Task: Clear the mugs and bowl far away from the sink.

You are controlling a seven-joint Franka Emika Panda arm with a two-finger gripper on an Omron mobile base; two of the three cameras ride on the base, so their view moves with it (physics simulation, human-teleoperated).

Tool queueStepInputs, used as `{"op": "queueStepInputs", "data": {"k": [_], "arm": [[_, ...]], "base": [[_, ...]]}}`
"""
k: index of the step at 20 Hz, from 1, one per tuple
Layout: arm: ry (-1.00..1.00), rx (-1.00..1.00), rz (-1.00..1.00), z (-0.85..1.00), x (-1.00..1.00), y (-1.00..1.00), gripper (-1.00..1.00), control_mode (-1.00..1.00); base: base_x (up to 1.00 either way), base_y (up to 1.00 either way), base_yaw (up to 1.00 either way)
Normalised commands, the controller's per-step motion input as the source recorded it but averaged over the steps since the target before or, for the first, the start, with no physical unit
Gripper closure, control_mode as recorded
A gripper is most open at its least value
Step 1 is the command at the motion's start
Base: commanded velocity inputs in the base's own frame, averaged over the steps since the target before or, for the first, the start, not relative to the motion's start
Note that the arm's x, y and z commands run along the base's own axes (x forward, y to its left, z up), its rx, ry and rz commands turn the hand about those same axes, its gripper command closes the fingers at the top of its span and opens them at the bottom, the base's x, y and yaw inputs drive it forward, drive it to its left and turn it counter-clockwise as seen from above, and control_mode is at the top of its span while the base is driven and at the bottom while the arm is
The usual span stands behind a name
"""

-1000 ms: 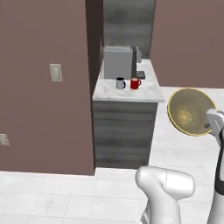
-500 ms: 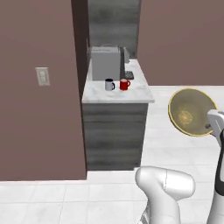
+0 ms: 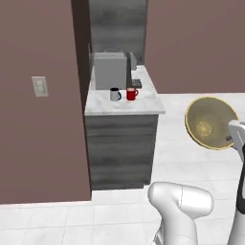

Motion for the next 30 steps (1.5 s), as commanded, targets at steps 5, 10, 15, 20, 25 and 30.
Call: {"op": "queueStepInputs", "data": {"k": [5, 10, 15, 20, 25, 30], "arm": [[0.0, 0.0, 0.0, 0.0, 0.0, 0.0, 1.0, 1.0], [0.0, 0.0, 0.0, 0.0, 0.0, 0.0, 1.0, 1.0], [0.0, 0.0, 0.0, 0.0, 0.0, 0.0, 1.0, 1.0], [0.0, 0.0, 0.0, 0.0, 0.0, 0.0, 1.0, 1.0], [0.0, 0.0, 0.0, 0.0, 0.0, 0.0, 1.0, 1.0], [0.0, 0.0, 0.0, 0.0, 0.0, 0.0, 1.0, 1.0]], "base": [[0.53, 0.18, -0.05], [0.64, 0.18, -0.05], [0.62, 0.27, -0.05], [0.6, 0.34, -0.04], [0.53, 0.46, -0.03], [0.51, 0.48, -0.03]]}}
